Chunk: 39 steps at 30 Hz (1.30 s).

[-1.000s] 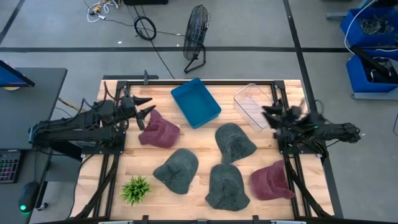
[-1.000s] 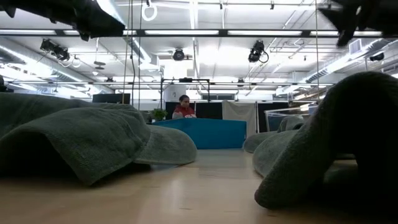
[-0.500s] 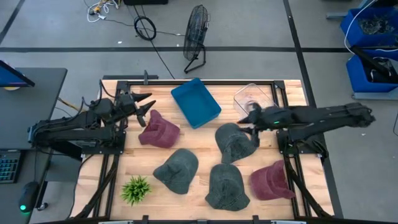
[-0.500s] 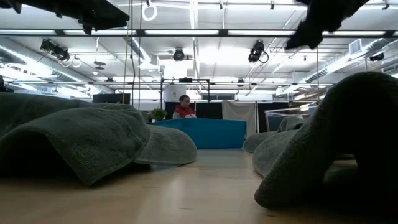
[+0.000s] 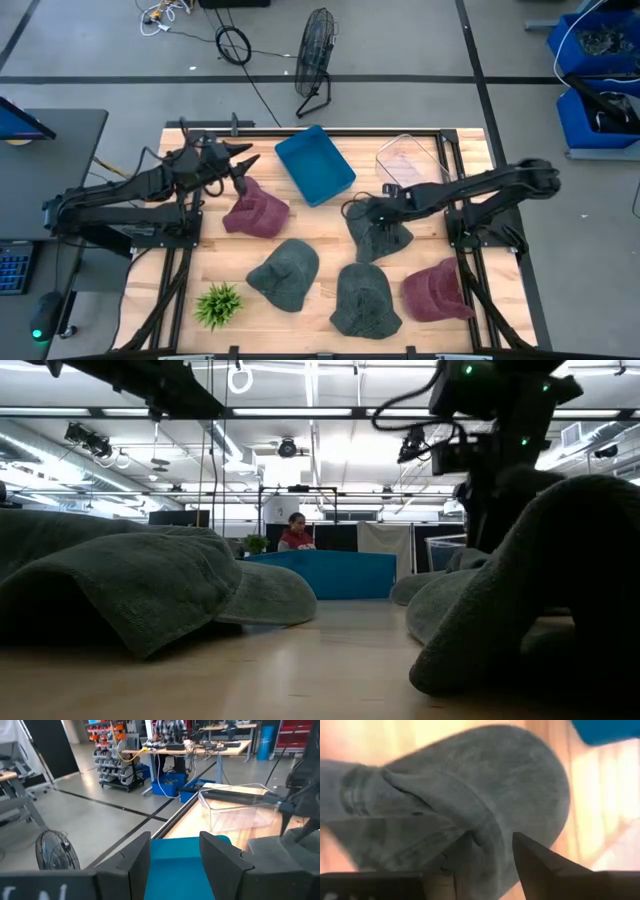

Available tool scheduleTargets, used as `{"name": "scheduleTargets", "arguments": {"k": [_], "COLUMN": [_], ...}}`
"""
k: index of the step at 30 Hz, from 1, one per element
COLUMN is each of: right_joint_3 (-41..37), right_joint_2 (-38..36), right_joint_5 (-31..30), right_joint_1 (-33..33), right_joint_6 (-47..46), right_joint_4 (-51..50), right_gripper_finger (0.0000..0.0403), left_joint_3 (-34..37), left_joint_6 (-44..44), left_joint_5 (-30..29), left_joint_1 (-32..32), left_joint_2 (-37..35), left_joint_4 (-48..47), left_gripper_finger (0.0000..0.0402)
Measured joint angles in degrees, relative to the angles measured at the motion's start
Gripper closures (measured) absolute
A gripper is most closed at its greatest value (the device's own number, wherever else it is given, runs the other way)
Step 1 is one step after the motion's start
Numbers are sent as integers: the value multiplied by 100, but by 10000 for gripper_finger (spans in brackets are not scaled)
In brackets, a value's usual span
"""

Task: Pick & Place hat
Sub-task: Put the top gray cap into the blue bin

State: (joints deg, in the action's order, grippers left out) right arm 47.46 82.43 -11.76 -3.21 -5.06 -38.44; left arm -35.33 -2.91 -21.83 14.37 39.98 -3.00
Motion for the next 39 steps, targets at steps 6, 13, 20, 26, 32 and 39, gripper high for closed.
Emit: {"name": "scheduleTargets", "arguments": {"k": [6, 13, 20, 26, 32, 39], "right_joint_3": [11, 161, 1892, 2618, 2594, 2583], "right_joint_2": [511, 541, 409, 407, 887, 2014], "right_joint_5": [43, -6, -412, -1938, -1646, -123], "right_joint_1": [51, 49, -156, -86, 1021, 2172], "right_joint_6": [161, 266, 309, 3400, 5085, 5565], "right_joint_4": [228, 34, -1167, 776, 3274, 4275], "right_gripper_finger": [273, 389, 391, 396, 397, 397], "left_joint_3": [0, 0, 1, 2, 9, 9], "left_joint_6": [99, 76, 74, 72, -258, -399], "left_joint_5": [3, 3, 3, 3, 1, 2], "left_joint_1": [-2, -2, -2, -2, -2, -2], "left_joint_2": [129, 129, 127, 125, 31, 51], "left_joint_4": [-74, -79, -144, -60, 52, 42], "left_gripper_finger": [230, 230, 230, 230, 230, 230]}}
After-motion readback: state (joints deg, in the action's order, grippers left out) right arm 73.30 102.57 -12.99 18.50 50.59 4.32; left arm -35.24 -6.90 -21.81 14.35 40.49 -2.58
